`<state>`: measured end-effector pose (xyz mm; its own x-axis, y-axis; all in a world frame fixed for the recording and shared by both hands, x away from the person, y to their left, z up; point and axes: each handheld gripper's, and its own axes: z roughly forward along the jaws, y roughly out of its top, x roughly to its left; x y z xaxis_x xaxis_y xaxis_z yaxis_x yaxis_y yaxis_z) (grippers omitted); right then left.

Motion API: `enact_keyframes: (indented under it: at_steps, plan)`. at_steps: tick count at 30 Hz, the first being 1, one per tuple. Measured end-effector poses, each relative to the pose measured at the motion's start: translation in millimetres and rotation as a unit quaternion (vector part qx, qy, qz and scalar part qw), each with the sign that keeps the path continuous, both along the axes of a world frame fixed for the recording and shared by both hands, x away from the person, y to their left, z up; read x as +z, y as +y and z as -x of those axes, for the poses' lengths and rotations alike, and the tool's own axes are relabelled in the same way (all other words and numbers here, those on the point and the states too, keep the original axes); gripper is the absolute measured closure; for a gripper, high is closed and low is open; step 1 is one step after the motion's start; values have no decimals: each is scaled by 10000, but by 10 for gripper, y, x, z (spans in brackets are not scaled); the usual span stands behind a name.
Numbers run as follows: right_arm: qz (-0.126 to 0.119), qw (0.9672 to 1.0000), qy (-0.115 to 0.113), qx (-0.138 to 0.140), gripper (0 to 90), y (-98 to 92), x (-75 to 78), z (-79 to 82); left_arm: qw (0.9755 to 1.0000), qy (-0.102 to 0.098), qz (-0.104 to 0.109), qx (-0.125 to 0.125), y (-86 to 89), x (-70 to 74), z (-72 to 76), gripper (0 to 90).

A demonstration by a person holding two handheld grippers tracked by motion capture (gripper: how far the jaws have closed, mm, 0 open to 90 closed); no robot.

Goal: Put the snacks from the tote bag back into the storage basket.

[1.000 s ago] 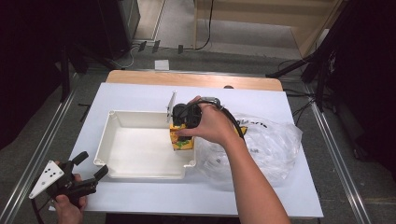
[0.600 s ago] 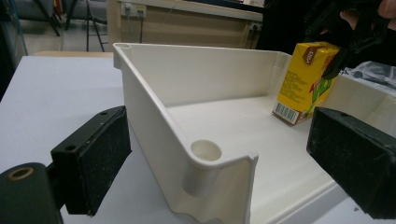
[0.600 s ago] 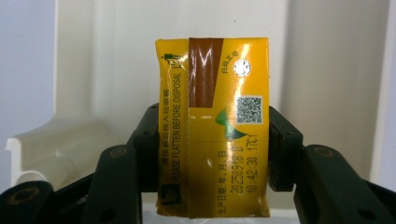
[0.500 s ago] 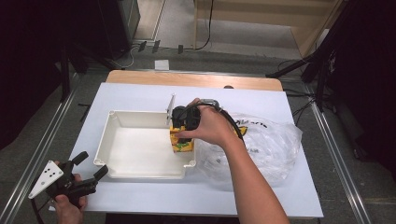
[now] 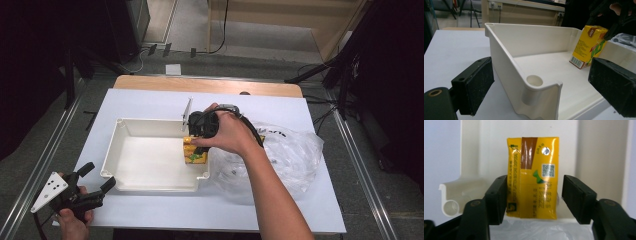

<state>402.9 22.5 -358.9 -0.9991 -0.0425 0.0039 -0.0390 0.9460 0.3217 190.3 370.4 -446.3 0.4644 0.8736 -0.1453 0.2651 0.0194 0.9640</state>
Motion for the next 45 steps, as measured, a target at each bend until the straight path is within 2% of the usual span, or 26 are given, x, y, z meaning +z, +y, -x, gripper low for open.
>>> enact_keyframes:
  at_steps: [4, 6, 9, 13, 15, 21, 28, 30, 45]
  plan:
    - [-90, 9999, -83, -79, 327, -99, 53, -11, 10000, 4, -5, 4, 1, 0, 0, 70]
    - [-89, 9998, -42, -172, 299, -146, 79, -1, 10000, 6, -17, 8, -2, 0, -1, 70]
    - [-168, 9997, -14, -154, 264, -198, 105, 2, 10000, 6, -18, 6, -2, 0, -1, 70]
    - [-159, 9997, -19, -192, 225, -256, 122, 13, 10000, 8, -2, -1, 1, 0, -1, 70]
    - [-147, 9996, -145, -215, 199, -293, 125, 30, 10000, 9, 10, -13, 4, 0, 1, 70]
    - [-189, 9995, -28, -269, 187, -418, 144, 35, 10000, 7, 12, -12, 3, 0, 0, 70]
    - [-267, 9988, -144, -373, 189, -558, 190, 32, 10000, 13, 14, -14, 6, 0, 1, 70]
    - [-252, 9985, -114, -464, 188, -603, 209, 44, 10000, 9, 8, -16, 2, 0, 0, 70]
    - [-306, 9973, -168, -654, 142, -871, 196, 49, 10000, 21, 13, -5, 5, -1, -2, 70]
